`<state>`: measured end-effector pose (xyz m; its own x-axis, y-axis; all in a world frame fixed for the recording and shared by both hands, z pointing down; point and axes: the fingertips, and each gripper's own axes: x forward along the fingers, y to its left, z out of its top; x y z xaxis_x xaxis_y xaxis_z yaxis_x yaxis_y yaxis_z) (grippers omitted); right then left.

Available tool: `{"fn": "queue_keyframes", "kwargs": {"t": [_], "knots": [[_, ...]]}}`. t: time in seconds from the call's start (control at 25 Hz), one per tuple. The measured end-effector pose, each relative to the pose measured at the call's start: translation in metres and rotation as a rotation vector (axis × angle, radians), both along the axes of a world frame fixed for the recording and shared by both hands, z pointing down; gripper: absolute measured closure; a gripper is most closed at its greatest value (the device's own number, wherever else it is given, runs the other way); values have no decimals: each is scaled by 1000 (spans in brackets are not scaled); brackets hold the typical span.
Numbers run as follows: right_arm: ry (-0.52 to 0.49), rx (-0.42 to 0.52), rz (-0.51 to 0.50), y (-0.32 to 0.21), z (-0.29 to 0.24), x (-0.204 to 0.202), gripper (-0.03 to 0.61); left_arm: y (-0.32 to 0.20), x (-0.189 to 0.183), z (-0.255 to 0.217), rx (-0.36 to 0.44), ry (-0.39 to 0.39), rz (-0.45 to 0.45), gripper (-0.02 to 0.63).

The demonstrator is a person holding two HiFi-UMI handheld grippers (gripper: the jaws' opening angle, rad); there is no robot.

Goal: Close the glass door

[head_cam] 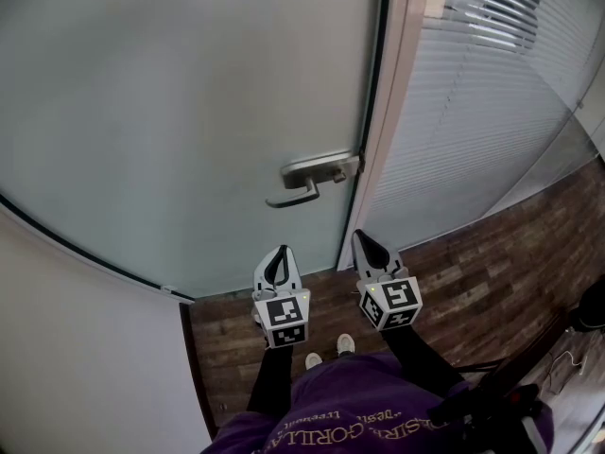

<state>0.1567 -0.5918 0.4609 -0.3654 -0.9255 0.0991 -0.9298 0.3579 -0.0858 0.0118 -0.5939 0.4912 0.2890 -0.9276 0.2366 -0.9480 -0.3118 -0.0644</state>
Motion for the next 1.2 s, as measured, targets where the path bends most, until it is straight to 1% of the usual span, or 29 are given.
{"fn": "queue_keyframes", "kwargs": {"t": [0.24,0.6,0.8,1.2], "knots": [[-1,0,-4,0,1,0,588,4,5,6,-7,-17,9,612],[0,-1,-8,0,0,0,588,3,3,0,9,-29,1,612],[-1,0,-10,-1,0,-1,588,1,3,-3,18,2,6,612],[4,-6,-13,-3,2,1,588,-1,2,-4,21,-12,0,612]]}}
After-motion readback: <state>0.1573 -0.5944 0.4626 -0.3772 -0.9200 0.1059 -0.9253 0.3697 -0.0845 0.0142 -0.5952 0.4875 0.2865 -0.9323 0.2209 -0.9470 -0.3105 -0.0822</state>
